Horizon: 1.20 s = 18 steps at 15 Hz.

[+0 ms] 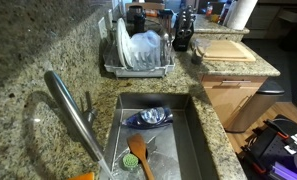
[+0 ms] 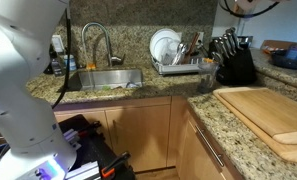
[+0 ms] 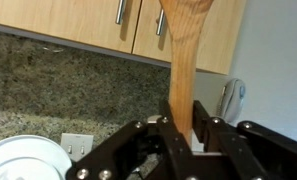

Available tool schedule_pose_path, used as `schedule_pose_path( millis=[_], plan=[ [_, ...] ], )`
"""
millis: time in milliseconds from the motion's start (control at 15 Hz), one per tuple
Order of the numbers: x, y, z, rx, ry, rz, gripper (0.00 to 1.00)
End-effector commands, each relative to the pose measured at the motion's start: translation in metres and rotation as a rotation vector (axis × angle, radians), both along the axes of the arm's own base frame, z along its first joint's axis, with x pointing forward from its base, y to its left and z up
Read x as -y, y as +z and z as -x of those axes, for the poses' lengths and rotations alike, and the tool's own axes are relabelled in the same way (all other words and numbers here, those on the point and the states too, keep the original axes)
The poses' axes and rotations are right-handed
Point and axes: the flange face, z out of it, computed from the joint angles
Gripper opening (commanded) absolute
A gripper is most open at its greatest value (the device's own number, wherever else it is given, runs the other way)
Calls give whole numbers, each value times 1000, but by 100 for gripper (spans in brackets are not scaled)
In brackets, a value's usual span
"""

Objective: Put the wooden spoon in the cup

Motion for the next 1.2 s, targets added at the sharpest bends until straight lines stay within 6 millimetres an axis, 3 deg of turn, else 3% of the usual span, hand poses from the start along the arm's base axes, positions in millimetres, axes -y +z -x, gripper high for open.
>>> schedule_pose_path(
  millis=[0, 67, 133, 267, 533, 733, 800, 867, 1000, 1067, 1133],
  plan=[
    [-3, 0, -1, -5, 13, -9, 25],
    [-4, -1, 0, -8, 20, -15, 25],
    [-3, -1, 0, -9, 22, -17, 6],
    [-13, -12, 4, -18, 62, -88, 6],
    [-54, -35, 16, -57, 100, -265, 6],
    [-67, -48, 32, -136, 83, -337, 6],
    [-58, -49, 6, -84, 97, -303, 6],
    [-61, -51, 8, -97, 93, -301, 25],
    [-61, -52, 6, -96, 91, -290, 25],
    [-60, -53, 6, -96, 90, -289, 6],
    [-75, -54, 2, -147, 75, -259, 6]
  ],
)
